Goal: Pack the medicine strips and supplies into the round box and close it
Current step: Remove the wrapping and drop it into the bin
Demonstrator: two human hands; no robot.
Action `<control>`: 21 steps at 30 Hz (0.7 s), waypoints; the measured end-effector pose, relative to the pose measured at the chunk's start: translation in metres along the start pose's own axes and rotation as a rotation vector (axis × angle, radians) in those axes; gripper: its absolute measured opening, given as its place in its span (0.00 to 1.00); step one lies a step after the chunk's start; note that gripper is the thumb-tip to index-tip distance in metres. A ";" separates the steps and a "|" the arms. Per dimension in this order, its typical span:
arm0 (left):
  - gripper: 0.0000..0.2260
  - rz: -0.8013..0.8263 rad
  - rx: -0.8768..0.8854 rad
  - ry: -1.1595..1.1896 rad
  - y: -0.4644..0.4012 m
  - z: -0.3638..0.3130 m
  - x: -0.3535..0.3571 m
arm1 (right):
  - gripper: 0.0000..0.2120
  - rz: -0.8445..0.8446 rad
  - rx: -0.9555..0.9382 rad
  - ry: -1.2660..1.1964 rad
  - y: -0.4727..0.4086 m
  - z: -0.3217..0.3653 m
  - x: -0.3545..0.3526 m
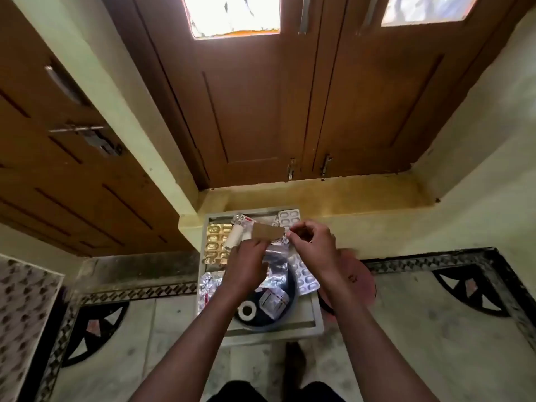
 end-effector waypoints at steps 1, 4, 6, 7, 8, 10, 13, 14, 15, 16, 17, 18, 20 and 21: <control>0.26 0.036 -0.007 -0.068 -0.009 0.000 0.006 | 0.02 0.023 0.011 -0.007 -0.011 -0.007 0.004; 0.19 0.027 -0.050 -0.184 -0.016 0.005 0.018 | 0.02 0.090 0.070 0.044 -0.034 -0.024 0.018; 0.14 -0.005 -0.057 -0.198 -0.022 0.008 0.018 | 0.02 0.138 0.071 0.068 -0.049 -0.032 0.028; 0.13 -0.018 -0.053 -0.206 -0.024 0.009 0.017 | 0.02 0.155 0.066 0.082 -0.056 -0.036 0.033; 0.13 -0.048 -0.038 -0.207 -0.026 0.011 0.015 | 0.03 0.181 0.060 0.103 -0.062 -0.038 0.036; 0.12 -0.035 -0.024 -0.197 -0.030 0.021 0.018 | 0.05 0.223 0.051 0.161 -0.073 -0.047 0.049; 0.11 -0.043 -0.003 -0.141 -0.033 0.034 0.019 | 0.13 0.310 0.020 0.288 -0.089 -0.061 0.069; 0.11 -0.046 0.000 -0.131 -0.033 0.038 0.018 | 0.16 0.350 0.006 0.337 -0.095 -0.064 0.076; 0.11 -0.049 0.011 -0.118 -0.033 0.040 0.016 | 0.18 0.383 -0.012 0.376 -0.100 -0.067 0.082; 0.12 -0.053 0.019 -0.090 -0.032 0.042 0.015 | 0.19 0.415 -0.034 0.418 -0.106 -0.070 0.089; 0.13 -0.055 0.030 -0.064 -0.032 0.045 0.015 | 0.20 0.439 -0.073 0.462 -0.111 -0.073 0.095; 0.14 -0.069 0.036 -0.031 -0.032 0.047 0.015 | 0.20 0.471 -0.109 0.516 -0.115 -0.075 0.100; 0.15 -0.086 0.028 0.046 -0.034 0.054 0.016 | 0.19 0.535 -0.155 0.611 -0.119 -0.082 0.108; 0.16 -0.096 0.022 0.083 -0.035 0.058 0.017 | 0.19 0.560 -0.174 0.641 -0.120 -0.086 0.111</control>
Point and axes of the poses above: each hand's wrist, its own y-axis away from the middle knuckle, its own x-axis out of the palm, z = x × y, the point moved 2 cm from there along -y, towards the middle knuckle, and after that the axes turned 7 degrees about -x, right-handed, at the moved point
